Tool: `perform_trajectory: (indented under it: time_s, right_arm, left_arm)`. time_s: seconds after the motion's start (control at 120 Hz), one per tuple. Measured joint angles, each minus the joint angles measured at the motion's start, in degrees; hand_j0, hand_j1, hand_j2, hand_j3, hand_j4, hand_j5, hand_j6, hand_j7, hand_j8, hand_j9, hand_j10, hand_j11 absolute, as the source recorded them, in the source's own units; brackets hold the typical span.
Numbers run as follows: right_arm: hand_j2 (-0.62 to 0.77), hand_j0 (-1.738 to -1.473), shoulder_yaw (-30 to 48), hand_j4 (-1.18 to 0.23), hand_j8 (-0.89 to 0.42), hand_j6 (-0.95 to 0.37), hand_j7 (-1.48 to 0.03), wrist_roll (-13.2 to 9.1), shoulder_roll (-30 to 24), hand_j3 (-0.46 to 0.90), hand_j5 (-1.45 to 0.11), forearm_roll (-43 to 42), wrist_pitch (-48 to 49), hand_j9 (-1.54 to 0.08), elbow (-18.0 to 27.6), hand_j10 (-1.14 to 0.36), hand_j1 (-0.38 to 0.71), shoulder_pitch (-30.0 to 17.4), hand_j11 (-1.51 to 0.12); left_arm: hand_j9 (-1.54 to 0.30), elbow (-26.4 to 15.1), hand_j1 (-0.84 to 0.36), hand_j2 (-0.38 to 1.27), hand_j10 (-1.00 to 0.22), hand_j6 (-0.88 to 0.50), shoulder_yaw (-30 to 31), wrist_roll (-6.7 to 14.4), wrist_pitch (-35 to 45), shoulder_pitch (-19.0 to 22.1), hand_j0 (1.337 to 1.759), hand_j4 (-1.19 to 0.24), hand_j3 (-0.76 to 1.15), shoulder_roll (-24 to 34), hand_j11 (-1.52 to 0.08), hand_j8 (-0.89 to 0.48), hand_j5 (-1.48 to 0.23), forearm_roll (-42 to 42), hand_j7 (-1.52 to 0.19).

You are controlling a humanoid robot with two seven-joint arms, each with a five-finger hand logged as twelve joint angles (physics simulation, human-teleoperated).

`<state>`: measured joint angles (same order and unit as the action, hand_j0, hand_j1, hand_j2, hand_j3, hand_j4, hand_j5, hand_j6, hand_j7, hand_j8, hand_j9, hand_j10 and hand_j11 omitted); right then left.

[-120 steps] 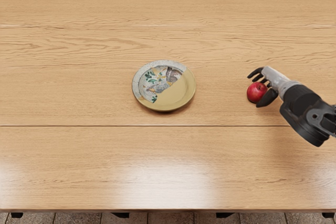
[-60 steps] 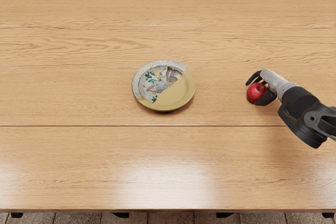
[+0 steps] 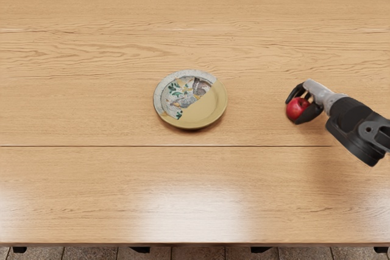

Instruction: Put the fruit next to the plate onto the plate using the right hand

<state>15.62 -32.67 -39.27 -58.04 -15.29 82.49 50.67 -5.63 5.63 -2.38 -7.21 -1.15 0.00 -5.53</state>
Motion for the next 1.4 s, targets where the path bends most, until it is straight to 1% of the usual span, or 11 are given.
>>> perform_trajectory:
  time_s: [0.108, 0.225, 0.383, 0.558, 0.708, 0.842, 1.067, 1.15, 1.242, 1.317, 1.4]
  right_arm:
    - [0.04, -1.646, 3.98, -0.67, -0.36, -0.41, -0.90, 0.03, -1.65, 0.00, -0.94, 4.65, 5.96, -0.95, 0.50, -0.65, 0.19, 0.94, -0.94]
    - [0.04, -1.647, 9.95, -0.69, -0.36, -0.42, -0.91, 0.04, -3.48, 0.00, -0.95, 10.68, 15.55, -0.96, 0.64, -0.66, 0.18, 1.28, -0.95]
    - [0.02, -1.646, 17.14, -0.69, -0.36, -0.43, -0.91, 0.09, -3.96, 0.00, -0.96, 17.58, 26.76, -0.97, 0.48, -0.68, 0.17, 1.41, -0.95]
    - [0.03, -1.647, 22.72, -0.69, -0.36, -0.43, -0.91, -0.01, -1.26, 0.00, -0.97, 23.08, 32.58, -0.98, 0.42, -0.67, 0.17, 2.23, -0.96]
    - [0.03, -1.648, 24.17, -0.68, -0.35, -0.43, -0.92, 0.05, 3.74, 0.00, -0.97, 24.78, 33.43, -0.98, -0.78, -0.67, 0.17, 4.27, -0.96]
    - [0.04, -1.649, 24.41, -0.68, -0.35, -0.41, -0.92, 0.31, 10.77, 0.00, -0.98, 22.07, 33.58, -0.99, -4.58, -0.66, 0.18, 5.33, -0.97]
    - [0.06, -1.652, 23.68, -0.66, -0.32, -0.37, -0.92, 2.79, 22.15, 0.00, -0.99, 8.54, 33.45, -0.99, -12.07, -0.62, 0.22, 6.31, -0.98]
    - [0.07, -1.653, 22.28, -0.66, -0.32, -0.37, -0.92, 3.44, 24.77, 0.00, -0.99, 3.96, 32.59, -0.99, -13.34, -0.61, 0.22, 6.42, -0.99]
    - [0.13, -1.654, 19.81, -0.66, -0.31, -0.37, -0.92, 3.70, 27.27, 0.00, -1.00, -0.24, 30.96, -0.98, -13.94, -0.61, 0.24, 6.59, -0.98]
    - [0.17, -1.656, 17.09, -0.66, -0.33, -0.37, -0.92, 3.76, 28.29, 0.00, -1.00, -2.07, 29.28, -0.98, -14.34, -0.61, 0.25, 7.18, -0.98]
    - [0.16, -1.655, 14.96, -0.66, -0.33, -0.38, -0.92, 3.80, 28.87, 0.00, -1.00, -3.04, 28.01, -0.99, -15.13, -0.61, 0.25, 7.96, -0.98]
  left_arm:
    - [-0.30, 0.00, 0.07, 0.05, -0.23, -0.23, 0.02, 0.00, 0.00, -0.01, 1.658, -0.23, 0.00, 0.00, -0.30, -0.23, -0.30, 0.00, -0.30]
    - [-0.30, 0.00, 0.07, 0.05, -0.23, -0.23, 0.00, 0.00, 0.00, -0.01, 1.658, -0.23, 0.00, 0.00, -0.30, -0.23, -0.30, 0.00, -0.30]
    - [-0.30, 0.00, 0.07, 0.05, -0.23, -0.23, -0.01, 0.00, 0.00, -0.06, 1.658, -0.23, 0.00, 0.00, -0.30, -0.23, -0.30, 0.00, -0.30]
    - [-0.30, 0.00, 0.07, 0.05, -0.23, -0.23, 0.01, 0.00, 0.00, 0.00, 1.658, -0.23, 0.00, 0.00, -0.30, -0.23, -0.30, 0.00, -0.30]
    - [-0.30, 0.00, 0.07, 0.05, -0.23, -0.23, 0.00, 0.00, 0.00, 0.01, 1.658, -0.23, 0.00, 0.00, -0.30, -0.23, -0.30, 0.00, -0.30]
    - [-0.30, 0.00, 0.07, 0.05, -0.23, -0.23, 0.00, 0.00, 0.00, 0.00, 1.658, -0.23, 0.00, 0.00, -0.30, -0.23, -0.30, 0.00, -0.30]
    - [-0.30, 0.00, 0.07, 0.05, -0.23, -0.23, 0.01, 0.00, 0.00, 0.01, 1.658, -0.23, 0.00, 0.00, -0.30, -0.23, -0.30, -0.01, -0.30]
    - [-0.30, 0.00, 0.07, 0.05, -0.23, -0.23, 0.01, 0.00, 0.00, -0.03, 1.658, -0.23, 0.00, 0.00, -0.30, -0.23, -0.30, -0.01, -0.30]
    - [-0.30, 0.00, 0.07, 0.05, -0.23, -0.23, 0.01, 0.01, 0.00, -0.05, 1.658, -0.23, 0.00, 0.00, -0.30, -0.23, -0.30, -0.01, -0.30]
    - [-0.30, 0.00, 0.07, 0.05, -0.23, -0.23, 0.02, 0.01, 0.00, 0.00, 1.658, -0.23, 0.00, 0.00, -0.30, -0.23, -0.30, -0.01, -0.30]
    - [-0.30, 0.00, 0.07, 0.05, -0.23, -0.23, 0.04, 0.01, 0.00, -0.07, 1.658, -0.23, 0.00, 0.00, -0.30, -0.23, -0.30, -0.01, -0.30]
